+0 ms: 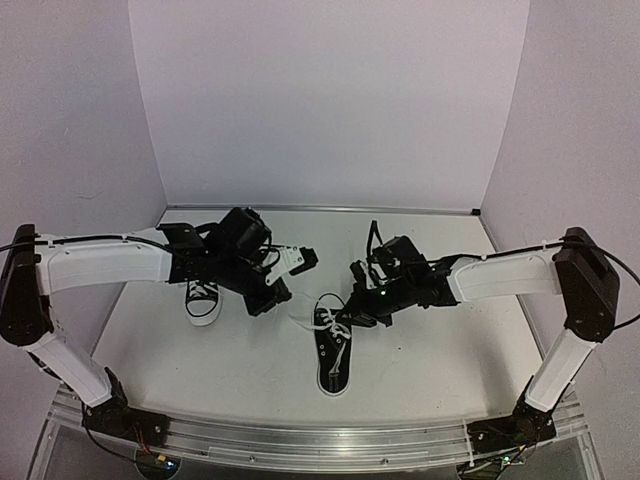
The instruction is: Tie the shoes
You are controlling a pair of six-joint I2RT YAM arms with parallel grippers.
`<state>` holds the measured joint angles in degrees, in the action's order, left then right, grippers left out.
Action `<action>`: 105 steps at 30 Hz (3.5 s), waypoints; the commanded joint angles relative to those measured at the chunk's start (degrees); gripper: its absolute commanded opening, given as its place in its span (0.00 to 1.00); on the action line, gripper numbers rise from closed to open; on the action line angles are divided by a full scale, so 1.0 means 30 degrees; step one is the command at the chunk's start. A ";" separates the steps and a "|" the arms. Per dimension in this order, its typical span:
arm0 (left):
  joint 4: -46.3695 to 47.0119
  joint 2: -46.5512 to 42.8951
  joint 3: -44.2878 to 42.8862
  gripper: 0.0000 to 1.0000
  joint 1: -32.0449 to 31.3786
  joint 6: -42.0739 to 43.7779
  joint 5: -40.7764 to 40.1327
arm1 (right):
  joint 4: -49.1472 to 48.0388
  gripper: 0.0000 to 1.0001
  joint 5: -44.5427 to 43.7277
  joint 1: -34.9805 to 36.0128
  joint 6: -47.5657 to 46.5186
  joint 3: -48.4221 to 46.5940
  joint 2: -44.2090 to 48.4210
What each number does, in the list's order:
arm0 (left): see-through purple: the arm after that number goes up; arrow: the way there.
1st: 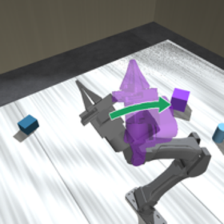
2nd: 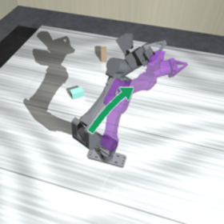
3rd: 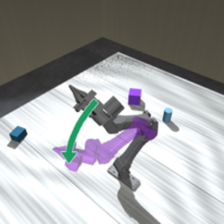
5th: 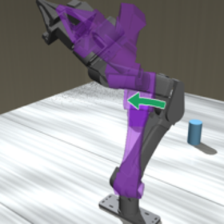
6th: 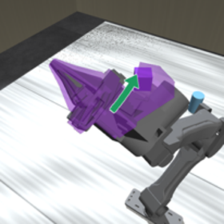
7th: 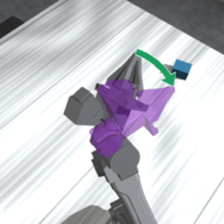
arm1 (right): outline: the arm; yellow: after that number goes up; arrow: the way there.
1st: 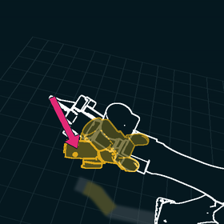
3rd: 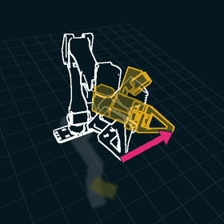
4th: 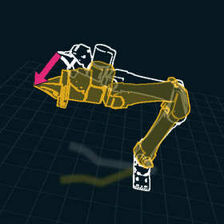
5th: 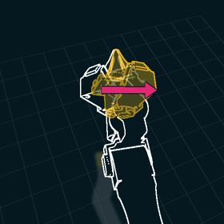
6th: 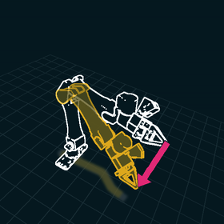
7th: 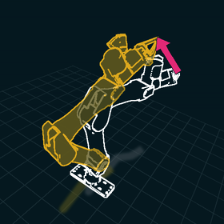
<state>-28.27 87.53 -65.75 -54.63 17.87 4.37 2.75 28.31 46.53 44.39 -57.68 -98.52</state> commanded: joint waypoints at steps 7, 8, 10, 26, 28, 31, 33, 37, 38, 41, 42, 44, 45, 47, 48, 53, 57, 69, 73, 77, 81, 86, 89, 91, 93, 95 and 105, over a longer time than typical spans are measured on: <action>-0.0435 -0.2987 0.0176 0.00 -0.5316 0.0124 0.3504 | 0.0190 0.00 -0.0697 -0.0044 -0.0432 -0.0802 -0.0265; -0.0290 -0.2868 -0.0206 0.00 -0.5651 0.0256 0.3914 | 0.0195 0.00 -0.0703 -0.0043 -0.0453 -0.0811 -0.0265; -0.0269 -0.2139 -0.1033 0.00 -0.6098 0.0589 0.4603 | 0.0195 0.00 -0.0720 -0.0049 -0.0532 -0.0841 -0.0233; 0.3829 0.4489 -0.4517 0.00 -0.6528 0.4190 0.5394 | 0.0237 0.00 -0.0393 -0.0105 -0.1420 -0.0913 -0.0031; 0.4069 0.5304 -0.5006 0.00 -0.6582 0.4784 0.5007 | 0.0249 0.00 -0.0226 -0.0129 -0.1584 -0.0963 -0.0046; 0.3815 0.6503 -0.5930 0.00 -0.6605 0.5622 0.4846 | 0.0254 0.00 0.0058 -0.0182 -0.1842 -0.1041 -0.0106; 0.3246 0.7402 -0.6791 0.00 -0.6597 0.6073 0.5015 | 0.0261 0.00 0.0311 -0.0213 -0.2028 -0.1146 -0.0190; 0.3378 0.8354 -0.7286 0.01 -0.6605 0.6747 0.4862 | 0.0369 0.00 0.0657 -0.0277 -0.2296 -0.1365 -0.0332; 0.3477 0.8540 -0.7294 0.03 -0.6606 0.6863 0.4693 | 0.0391 0.00 0.0707 -0.0277 -0.2338 -0.1388 -0.0357; 0.3815 0.8848 -0.7305 0.08 -0.6603 0.6991 0.3925 | 0.0453 0.00 0.0759 -0.0292 -0.2442 -0.1427 -0.0411; 0.3941 0.8919 -0.7297 0.10 -0.6605 0.6978 0.3544 | 0.0458 0.00 0.0783 -0.0304 -0.2460 -0.1428 -0.0435; 0.4125 0.8918 -0.7263 0.14 -0.6593 0.6879 0.3133 | 0.0452 0.00 0.0871 -0.0331 -0.2500 -0.1453 -0.0482; 0.4172 0.8904 -0.7258 0.18 -0.6589 0.6840 0.2969 | 0.0459 0.00 0.0889 -0.0335 -0.2511 -0.1457 -0.0502; 0.4185 0.8842 -0.7262 0.26 -0.6595 0.6734 0.2813 | 0.0459 0.00 0.0927 -0.0335 -0.2522 -0.1457 -0.0527; 0.4200 0.8768 -0.7225 0.30 -0.6602 0.6718 0.2809 | 0.0459 0.00 0.0934 -0.0344 -0.2533 -0.1457 -0.0529; 0.4392 0.7893 -0.6804 0.39 -0.6590 0.6290 0.2865 | 0.0459 0.00 0.0945 -0.0337 -0.2500 -0.1416 -0.0556; 0.6100 0.5787 -0.4689 0.38 -0.6069 0.4640 0.3122 | 0.0421 0.00 0.1160 -0.0337 -0.2498 -0.1455 -0.0617; 1.4316 -0.0609 0.4749 0.40 -0.2111 -0.3179 0.1309 | 0.0371 0.00 0.1826 -0.0108 -0.2295 -0.1922 -0.0819; 1.4553 -0.0928 0.5647 0.41 -0.1354 -0.4825 0.0073 | 0.0367 0.02 0.2014 0.0164 -0.2134 -0.2215 -0.1158; 1.5397 -0.1204 0.6645 0.42 -0.0613 -0.6457 -0.0287 | 0.0369 0.06 0.2083 0.0462 -0.1938 -0.2478 -0.1441; 1.6155 -0.1594 0.7496 0.43 -0.0022 -0.7573 -0.1066 | 0.0342 0.11 0.2140 0.0790 -0.1780 -0.2757 -0.1815; 1.5884 -0.1718 0.7723 0.44 0.0559 -0.8303 -0.1834 | 0.0347 0.20 0.2314 0.1238 -0.1673 -0.3389 -0.2364; 1.5760 -0.1752 0.7796 0.45 0.0822 -0.8631 -0.1927 | 0.0356 0.28 0.2485 0.1498 -0.1629 -0.3841 -0.2742; 1.5793 -0.1774 0.7844 0.45 0.0871 -0.8753 -0.1872 | 0.0371 0.29 0.2637 0.1661 -0.1638 -0.4135 -0.2905; 1.5914 -0.1853 0.7959 0.46 0.0943 -0.8921 -0.1867 | 0.0371 0.31 0.2770 0.1740 -0.1643 -0.4321 -0.2936; 1.6184 -0.2019 0.8158 0.48 0.1039 -0.9121 -0.1821 | 0.0401 0.35 0.2823 0.1734 -0.1828 -0.4395 -0.2668; 1.6379 -0.3468 0.8790 0.49 0.1141 -0.5329 0.2654 | 0.1515 0.48 0.1435 0.0439 -0.3707 -0.2531 0.1290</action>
<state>18.67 80.30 -39.51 -51.10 -6.07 3.48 6.12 35.00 50.76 36.85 -67.66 -102.54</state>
